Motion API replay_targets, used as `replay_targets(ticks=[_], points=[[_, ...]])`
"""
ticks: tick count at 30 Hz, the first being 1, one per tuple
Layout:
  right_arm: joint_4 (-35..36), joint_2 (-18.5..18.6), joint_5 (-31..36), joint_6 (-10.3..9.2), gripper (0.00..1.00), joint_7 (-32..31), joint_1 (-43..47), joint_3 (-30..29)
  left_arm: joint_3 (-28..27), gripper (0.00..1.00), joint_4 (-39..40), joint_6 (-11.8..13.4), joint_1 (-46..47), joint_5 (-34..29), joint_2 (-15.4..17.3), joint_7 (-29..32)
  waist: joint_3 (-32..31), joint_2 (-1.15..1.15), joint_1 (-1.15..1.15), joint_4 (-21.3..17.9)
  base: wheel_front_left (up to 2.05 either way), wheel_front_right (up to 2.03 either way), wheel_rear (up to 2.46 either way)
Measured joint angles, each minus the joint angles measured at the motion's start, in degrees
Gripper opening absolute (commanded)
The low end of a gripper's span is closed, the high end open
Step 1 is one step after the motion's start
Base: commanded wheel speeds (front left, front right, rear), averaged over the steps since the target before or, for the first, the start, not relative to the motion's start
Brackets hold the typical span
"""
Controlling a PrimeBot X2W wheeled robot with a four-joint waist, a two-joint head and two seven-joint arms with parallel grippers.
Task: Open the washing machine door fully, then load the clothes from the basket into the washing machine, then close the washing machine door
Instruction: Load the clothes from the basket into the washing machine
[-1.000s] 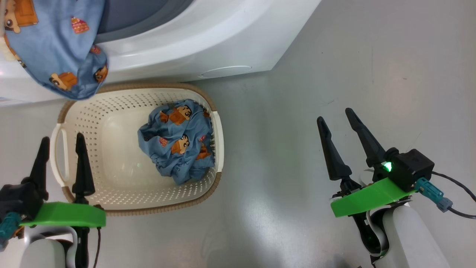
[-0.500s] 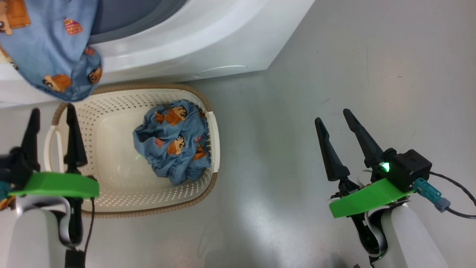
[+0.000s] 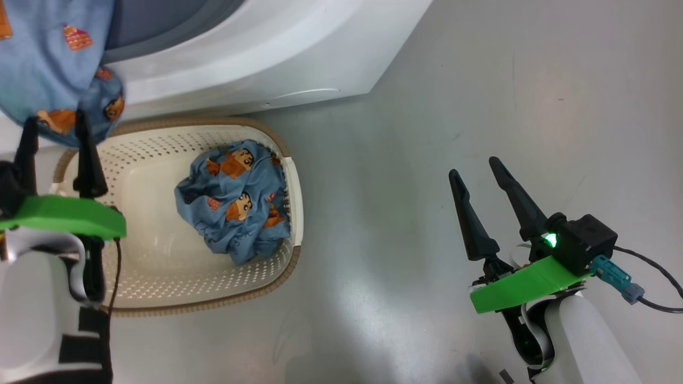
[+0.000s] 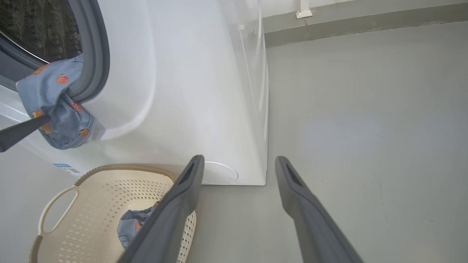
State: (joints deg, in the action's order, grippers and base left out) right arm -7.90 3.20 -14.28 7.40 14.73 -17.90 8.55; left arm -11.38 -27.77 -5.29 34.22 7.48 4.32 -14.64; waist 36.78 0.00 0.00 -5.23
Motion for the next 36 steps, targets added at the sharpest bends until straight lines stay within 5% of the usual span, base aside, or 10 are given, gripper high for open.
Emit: replay_targets(ticks=[14,16,17,18,29,36], points=[[0.0,0.0,-0.4,0.0,1.0,0.0,0.0,0.1,0.5,0.95,-12.0,-0.6,8.4,0.9,3.4,0.0,0.8,0.0,0.0,-1.4,0.0,0.0,0.0],[0.0,0.0,-0.4,0.0,1.0,0.0,0.0,0.1,1.1,0.49,-12.2,-0.6,9.3,0.9,3.8,0.0,0.8,0.0,0.0,-1.4,0.0,0.0,0.0],[0.0,0.0,-0.4,0.0,1.0,0.0,0.0,0.1,1.4,0.13,-12.1,-1.0,9.6,0.9,3.9,0.0,0.8,0.0,0.0,-1.4,0.0,0.0,0.0],[0.0,0.0,-0.4,0.0,1.0,0.0,0.0,0.1,1.6,0.0,-11.7,-1.1,9.7,0.9,3.9,0.0,0.8,0.0,0.0,-1.4,0.0,0.0,0.0],[-0.6,0.0,-0.5,0.0,1.0,0.0,0.1,0.2,7.0,0.0,2.7,-1.8,6.9,-0.7,4.1,0.0,-1.4,0.0,0.0,-0.7,0.0,0.0,0.0],[-1.4,0.0,-1.0,0.0,1.0,0.0,0.1,1.1,10.0,0.0,5.0,-2.0,7.7,-0.6,5.7,1.6,-2.2,0.0,0.0,-0.7,0.0,0.0,0.0]])
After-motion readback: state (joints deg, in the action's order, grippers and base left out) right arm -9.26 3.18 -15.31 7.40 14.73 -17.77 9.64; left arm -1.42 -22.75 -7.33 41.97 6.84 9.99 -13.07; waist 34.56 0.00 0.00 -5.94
